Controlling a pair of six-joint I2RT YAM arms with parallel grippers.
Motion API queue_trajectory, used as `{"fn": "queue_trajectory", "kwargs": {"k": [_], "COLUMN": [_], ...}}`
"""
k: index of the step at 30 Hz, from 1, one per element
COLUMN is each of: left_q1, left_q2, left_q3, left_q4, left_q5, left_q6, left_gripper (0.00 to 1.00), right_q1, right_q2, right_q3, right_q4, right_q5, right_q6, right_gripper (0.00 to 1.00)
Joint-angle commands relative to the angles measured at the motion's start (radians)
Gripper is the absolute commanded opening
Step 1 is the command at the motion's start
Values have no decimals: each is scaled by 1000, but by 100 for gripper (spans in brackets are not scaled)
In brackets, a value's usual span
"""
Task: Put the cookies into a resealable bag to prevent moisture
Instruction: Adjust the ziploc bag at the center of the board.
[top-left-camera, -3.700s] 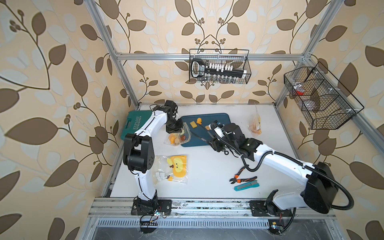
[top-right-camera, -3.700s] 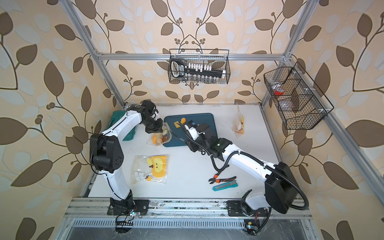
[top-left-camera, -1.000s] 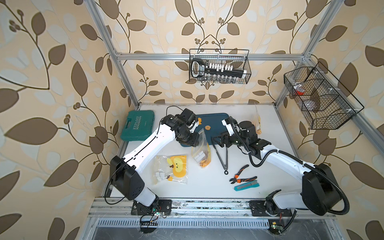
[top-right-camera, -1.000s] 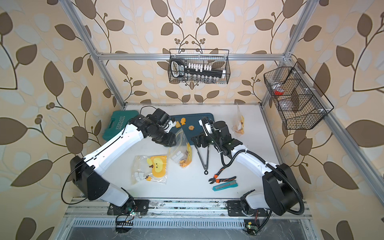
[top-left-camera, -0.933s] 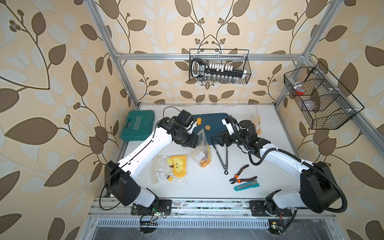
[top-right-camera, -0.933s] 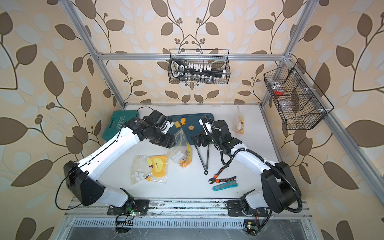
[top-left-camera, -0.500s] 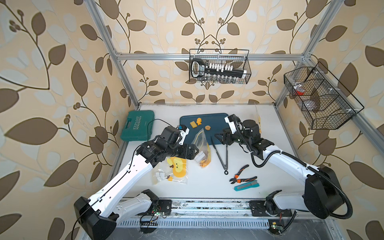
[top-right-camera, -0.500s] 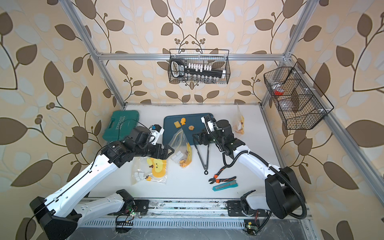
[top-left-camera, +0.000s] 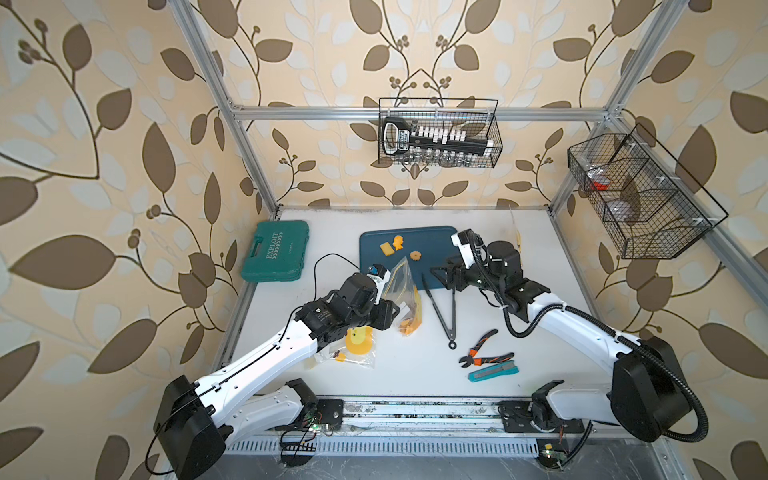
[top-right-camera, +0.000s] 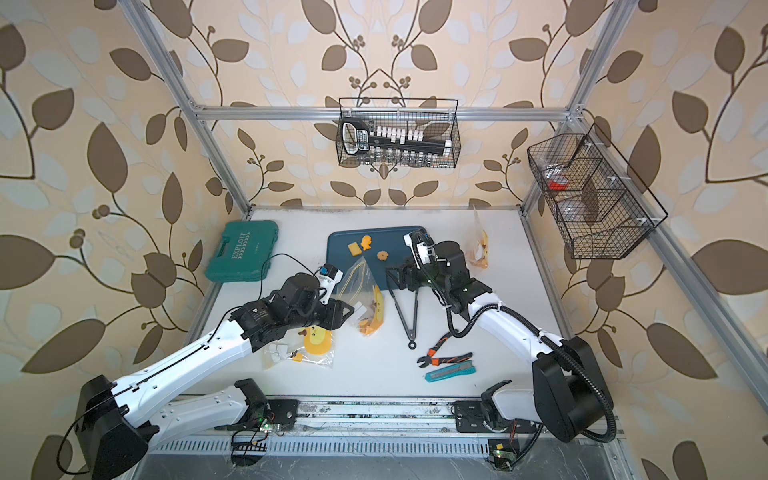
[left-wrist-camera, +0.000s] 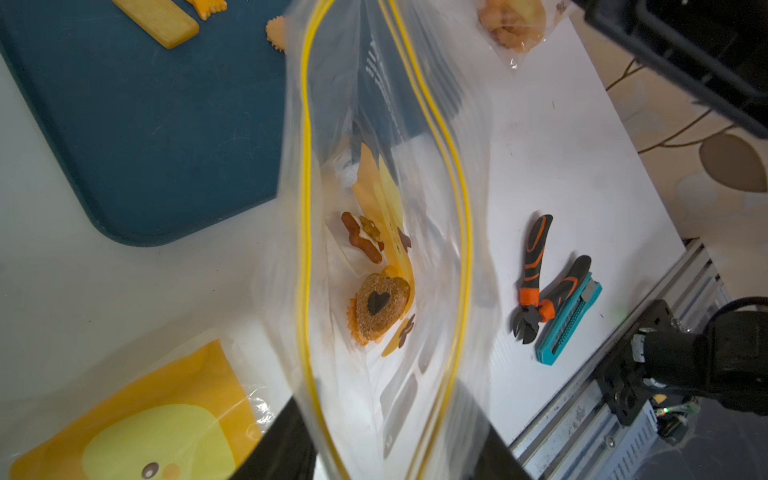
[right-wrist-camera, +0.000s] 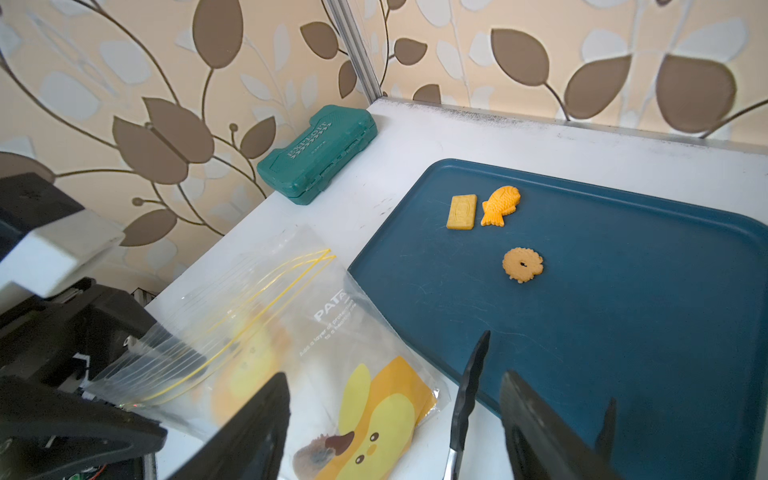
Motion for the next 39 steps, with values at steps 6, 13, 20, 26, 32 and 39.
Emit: {"fn": "queue_trajectory", "kwargs": {"k": [6, 13, 20, 26, 32, 39], "left_q1": [-9, -9, -9, -10, -8, -4], "left_q2": [-17, 77, 203, 164, 152, 169], "left_q3": [43, 253, 531, 517, 439, 350], "left_q4": [-7, -241, -473, -457, -431, -346], "left_q5": [-64, -82, -59, 17, 32, -6], "left_q6": [45, 105, 391, 698, 870, 955], "left_gripper": [23, 0, 0, 0, 0, 0], "right_q1": [-6, -7, -7, -12, -12, -13], "right_q2": [-21, -101, -229, -308, -349, -241], "right_q3": [-20, -88, -233, -173, -190, -130], "right_q4": [14, 111, 332, 96, 60, -42], "right_q5": [-7, 122, 340, 315, 111, -165], "right_q6": [-4, 34, 73, -25, -176, -394], "right_gripper": [78, 81, 96, 94, 92, 87]}}
